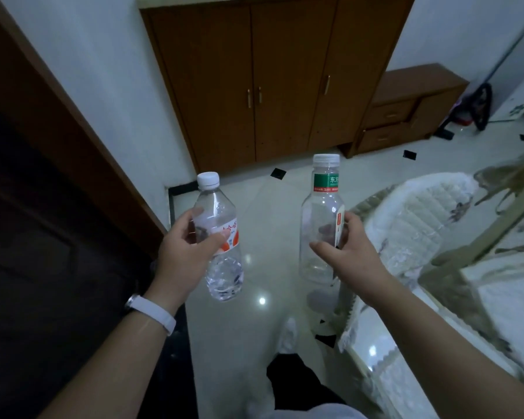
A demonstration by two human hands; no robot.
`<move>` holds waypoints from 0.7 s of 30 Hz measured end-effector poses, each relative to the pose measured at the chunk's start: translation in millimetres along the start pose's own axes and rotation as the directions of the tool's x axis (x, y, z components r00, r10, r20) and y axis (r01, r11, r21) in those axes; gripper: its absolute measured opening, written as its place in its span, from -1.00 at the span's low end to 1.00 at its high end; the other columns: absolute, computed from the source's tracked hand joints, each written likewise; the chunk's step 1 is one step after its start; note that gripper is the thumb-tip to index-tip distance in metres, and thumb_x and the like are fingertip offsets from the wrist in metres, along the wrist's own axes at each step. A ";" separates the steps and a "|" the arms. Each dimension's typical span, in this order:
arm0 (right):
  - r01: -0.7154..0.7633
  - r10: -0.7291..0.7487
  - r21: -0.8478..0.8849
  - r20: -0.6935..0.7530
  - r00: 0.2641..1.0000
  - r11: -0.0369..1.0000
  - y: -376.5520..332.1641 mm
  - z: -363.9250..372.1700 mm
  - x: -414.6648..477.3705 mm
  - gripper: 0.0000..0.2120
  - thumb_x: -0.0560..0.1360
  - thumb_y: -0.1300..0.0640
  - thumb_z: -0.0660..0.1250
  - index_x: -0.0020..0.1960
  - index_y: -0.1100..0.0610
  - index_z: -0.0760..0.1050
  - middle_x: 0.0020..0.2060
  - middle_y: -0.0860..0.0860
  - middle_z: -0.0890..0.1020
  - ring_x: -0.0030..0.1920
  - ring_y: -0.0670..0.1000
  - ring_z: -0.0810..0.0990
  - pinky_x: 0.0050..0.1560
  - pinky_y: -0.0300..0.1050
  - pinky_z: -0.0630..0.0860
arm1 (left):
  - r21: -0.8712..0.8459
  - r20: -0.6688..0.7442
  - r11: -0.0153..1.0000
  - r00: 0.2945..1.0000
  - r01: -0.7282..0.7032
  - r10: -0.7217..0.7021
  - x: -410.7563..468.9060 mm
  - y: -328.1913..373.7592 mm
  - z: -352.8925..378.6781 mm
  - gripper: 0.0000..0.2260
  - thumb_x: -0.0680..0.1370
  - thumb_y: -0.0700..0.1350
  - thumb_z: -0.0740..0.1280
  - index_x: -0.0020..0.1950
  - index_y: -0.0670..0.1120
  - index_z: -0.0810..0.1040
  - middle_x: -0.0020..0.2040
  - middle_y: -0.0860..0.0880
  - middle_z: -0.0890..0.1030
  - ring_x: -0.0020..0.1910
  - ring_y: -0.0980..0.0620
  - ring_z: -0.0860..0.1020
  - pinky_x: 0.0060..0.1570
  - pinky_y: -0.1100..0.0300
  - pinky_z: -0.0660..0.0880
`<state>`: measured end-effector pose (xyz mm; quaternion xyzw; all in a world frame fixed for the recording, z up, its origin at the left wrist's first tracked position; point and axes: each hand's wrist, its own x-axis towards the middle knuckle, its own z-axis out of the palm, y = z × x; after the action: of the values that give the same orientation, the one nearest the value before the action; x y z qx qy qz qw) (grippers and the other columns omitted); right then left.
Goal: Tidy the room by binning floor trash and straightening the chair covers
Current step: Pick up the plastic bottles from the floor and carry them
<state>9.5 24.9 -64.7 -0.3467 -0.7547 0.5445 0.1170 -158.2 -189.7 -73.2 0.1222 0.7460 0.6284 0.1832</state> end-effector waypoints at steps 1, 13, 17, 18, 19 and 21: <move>-0.002 0.002 0.005 0.006 1.000 1.000 -2.0 2.1 17.1 -0.54 0.45 0.04 0.45 0.23 -0.08 0.28 -0.01 -0.06 0.57 -0.04 -0.06 0.60 -0.17 -0.15 0.58 | -0.001 -0.006 1.000 1.000 0.006 -0.006 16.7 1.4 4.2 -0.55 0.43 -0.15 0.54 0.29 0.04 0.54 0.11 0.08 0.67 0.09 0.08 0.65 0.12 -0.04 0.60; -0.012 0.009 0.130 0.030 1.000 0.991 -44.2 -27.2 236.8 -0.45 0.46 0.05 0.44 0.32 -0.12 0.22 0.04 -0.13 0.52 0.01 -0.09 0.57 -0.09 -0.16 0.53 | 0.101 0.052 0.994 0.998 -0.042 0.037 209.3 66.8 76.9 -0.62 0.44 -0.15 0.52 0.18 0.18 0.56 0.07 0.16 0.67 0.08 0.11 0.64 0.11 0.02 0.59; -0.016 0.019 0.123 -0.028 0.999 0.992 -47.5 -43.5 280.1 -0.43 0.46 0.04 0.45 0.35 -0.08 0.22 0.05 -0.14 0.51 0.01 -0.09 0.56 -0.11 -0.19 0.50 | 0.128 0.117 0.990 0.992 -0.051 0.036 252.7 78.1 98.2 -0.58 0.45 -0.15 0.52 0.26 0.09 0.55 0.10 0.12 0.67 0.09 0.08 0.64 0.11 0.01 0.60; -0.024 0.029 0.126 -0.035 0.999 0.992 -46.7 -46.4 288.3 -0.42 0.47 0.04 0.45 0.36 -0.07 0.22 0.06 -0.13 0.51 0.01 -0.09 0.56 -0.13 -0.20 0.49 | 0.128 0.138 0.990 0.990 -0.057 0.039 263.7 79.8 103.7 -0.59 0.45 -0.16 0.51 0.27 0.09 0.55 0.10 0.11 0.67 0.09 0.08 0.64 0.11 0.01 0.60; -0.037 0.042 0.130 -0.037 0.998 0.991 -45.8 -48.6 295.9 -0.41 0.47 0.05 0.45 0.37 -0.07 0.21 0.07 -0.12 0.51 0.01 -0.08 0.56 -0.15 -0.21 0.49 | 0.129 0.159 0.990 0.986 -0.064 0.043 274.8 81.6 109.4 -0.58 0.46 -0.16 0.51 0.27 0.08 0.55 0.10 0.12 0.67 0.09 0.08 0.64 0.10 0.01 0.60; -0.064 0.071 0.135 -0.053 0.996 0.989 -42.3 -51.5 312.7 -0.42 0.47 0.05 0.45 0.36 -0.07 0.21 0.07 -0.10 0.52 0.02 -0.07 0.57 -0.16 -0.21 0.50 | 0.122 0.187 0.989 0.981 -0.077 0.054 299.1 84.5 120.8 -0.58 0.46 -0.15 0.50 0.28 0.10 0.54 0.10 0.14 0.67 0.11 0.07 0.63 0.08 0.05 0.60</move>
<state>-207.7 259.5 -69.8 -0.3792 -0.7008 0.5870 0.1433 -380.8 56.8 -43.3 0.2158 0.7606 0.5706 0.2221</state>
